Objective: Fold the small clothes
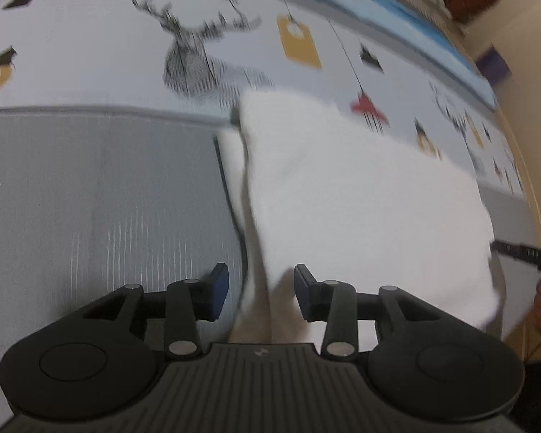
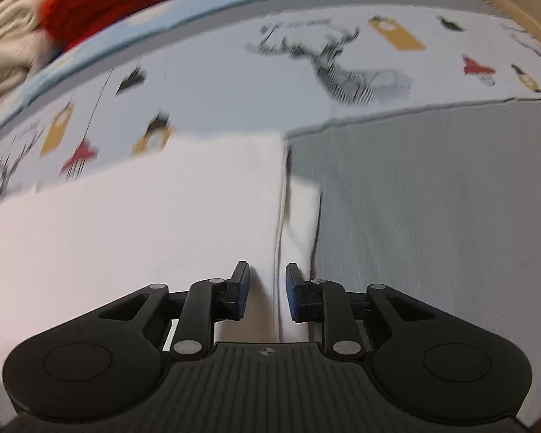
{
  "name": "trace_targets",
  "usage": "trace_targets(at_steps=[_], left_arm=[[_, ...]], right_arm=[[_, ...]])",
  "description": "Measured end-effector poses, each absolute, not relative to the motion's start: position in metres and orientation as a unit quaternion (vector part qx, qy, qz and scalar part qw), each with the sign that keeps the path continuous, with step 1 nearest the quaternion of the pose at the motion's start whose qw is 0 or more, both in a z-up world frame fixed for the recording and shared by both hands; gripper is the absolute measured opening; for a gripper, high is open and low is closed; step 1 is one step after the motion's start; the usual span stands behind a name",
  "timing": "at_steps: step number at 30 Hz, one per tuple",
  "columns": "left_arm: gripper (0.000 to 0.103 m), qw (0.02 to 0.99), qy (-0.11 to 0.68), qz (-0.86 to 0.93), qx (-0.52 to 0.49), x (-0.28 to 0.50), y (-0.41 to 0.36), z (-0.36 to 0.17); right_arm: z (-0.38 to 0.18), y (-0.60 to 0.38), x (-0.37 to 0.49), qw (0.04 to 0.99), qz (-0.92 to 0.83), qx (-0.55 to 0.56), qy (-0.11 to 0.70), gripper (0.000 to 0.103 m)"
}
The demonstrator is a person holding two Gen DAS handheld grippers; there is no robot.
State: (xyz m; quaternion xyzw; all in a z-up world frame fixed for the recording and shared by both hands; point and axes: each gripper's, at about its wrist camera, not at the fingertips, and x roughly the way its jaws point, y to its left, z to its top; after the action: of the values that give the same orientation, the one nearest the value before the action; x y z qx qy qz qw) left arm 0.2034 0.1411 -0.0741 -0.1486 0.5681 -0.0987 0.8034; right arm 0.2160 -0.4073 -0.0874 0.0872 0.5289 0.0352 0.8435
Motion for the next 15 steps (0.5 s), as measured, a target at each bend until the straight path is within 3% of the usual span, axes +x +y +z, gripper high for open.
trace_targets(at_steps=[5, 8, 9, 11, 13, 15], left_arm=[[0.041, 0.785, 0.592, -0.161, -0.087, 0.175, 0.121, -0.083], [0.023, 0.776, 0.606, -0.171, -0.043, 0.158, 0.112, -0.091], [0.012, 0.776, 0.607, -0.169, -0.034, 0.155, 0.112, -0.092], [0.007, 0.781, 0.602, -0.165, -0.036, 0.152, 0.116, -0.087], [0.005, 0.784, 0.594, -0.170, -0.053, 0.150, 0.123, -0.079], [0.005, 0.776, 0.606, -0.168, -0.049, 0.145, 0.125, -0.082]], right_arm=[[-0.090, -0.403, 0.179, 0.825, 0.069, 0.054, 0.559, 0.024], [-0.093, -0.407, 0.166, 0.805, 0.070, 0.057, 0.586, 0.027], [-0.095, -0.408, 0.163, 0.798, 0.068, 0.056, 0.597, 0.027], [-0.094, -0.408, 0.156, 0.794, 0.071, 0.040, 0.602, 0.027], [-0.092, -0.408, 0.152, 0.796, 0.080, 0.038, 0.599, 0.005], [-0.091, -0.412, 0.151, 0.793, 0.085, 0.048, 0.601, 0.004]])
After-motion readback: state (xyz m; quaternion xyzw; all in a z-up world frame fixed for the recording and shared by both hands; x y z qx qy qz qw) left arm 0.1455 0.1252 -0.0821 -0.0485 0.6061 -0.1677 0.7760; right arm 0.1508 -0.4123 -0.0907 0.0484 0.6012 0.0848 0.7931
